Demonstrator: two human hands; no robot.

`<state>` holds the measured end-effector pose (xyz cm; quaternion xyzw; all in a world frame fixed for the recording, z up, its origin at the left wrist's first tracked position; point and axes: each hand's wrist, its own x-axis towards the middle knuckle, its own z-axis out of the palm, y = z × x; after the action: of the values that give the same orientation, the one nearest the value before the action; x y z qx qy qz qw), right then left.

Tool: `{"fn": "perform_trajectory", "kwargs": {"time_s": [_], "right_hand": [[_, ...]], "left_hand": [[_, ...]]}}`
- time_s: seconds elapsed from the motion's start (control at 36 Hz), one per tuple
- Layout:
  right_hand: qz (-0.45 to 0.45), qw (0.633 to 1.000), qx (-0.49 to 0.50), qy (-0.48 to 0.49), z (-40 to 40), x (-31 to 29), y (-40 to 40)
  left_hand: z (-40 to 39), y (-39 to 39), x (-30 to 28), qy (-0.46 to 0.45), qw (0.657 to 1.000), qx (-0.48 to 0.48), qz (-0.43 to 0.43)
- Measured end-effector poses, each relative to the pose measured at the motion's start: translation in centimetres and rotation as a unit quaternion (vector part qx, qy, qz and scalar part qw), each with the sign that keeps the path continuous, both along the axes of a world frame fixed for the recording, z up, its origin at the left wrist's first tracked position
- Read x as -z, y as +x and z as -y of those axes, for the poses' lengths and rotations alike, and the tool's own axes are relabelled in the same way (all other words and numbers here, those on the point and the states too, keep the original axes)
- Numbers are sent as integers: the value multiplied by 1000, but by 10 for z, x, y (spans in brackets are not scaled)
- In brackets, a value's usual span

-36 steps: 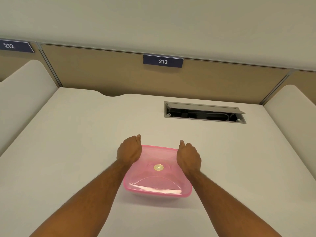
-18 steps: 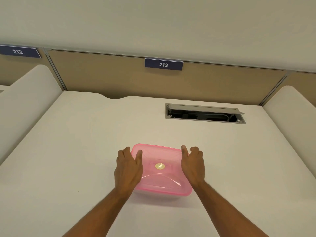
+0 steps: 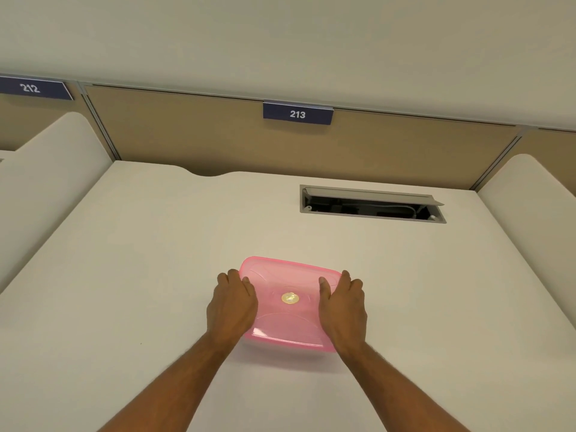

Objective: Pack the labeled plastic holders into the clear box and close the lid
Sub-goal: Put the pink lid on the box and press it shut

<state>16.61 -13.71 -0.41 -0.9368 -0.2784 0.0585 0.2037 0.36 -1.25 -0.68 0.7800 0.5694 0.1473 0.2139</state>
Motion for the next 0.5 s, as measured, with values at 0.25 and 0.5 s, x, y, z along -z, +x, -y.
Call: {"fn": "perform_trajectory", "kwargs": {"time_s": [0.25, 0.5], "right_hand": [[8, 1000, -8, -8, -1, 0, 2], [39, 993, -33, -105, -28, -7, 39]], "left_hand": [[-46, 43, -16, 23, 995, 86, -34], [-68, 51, -3, 31, 973, 169, -154]]}}
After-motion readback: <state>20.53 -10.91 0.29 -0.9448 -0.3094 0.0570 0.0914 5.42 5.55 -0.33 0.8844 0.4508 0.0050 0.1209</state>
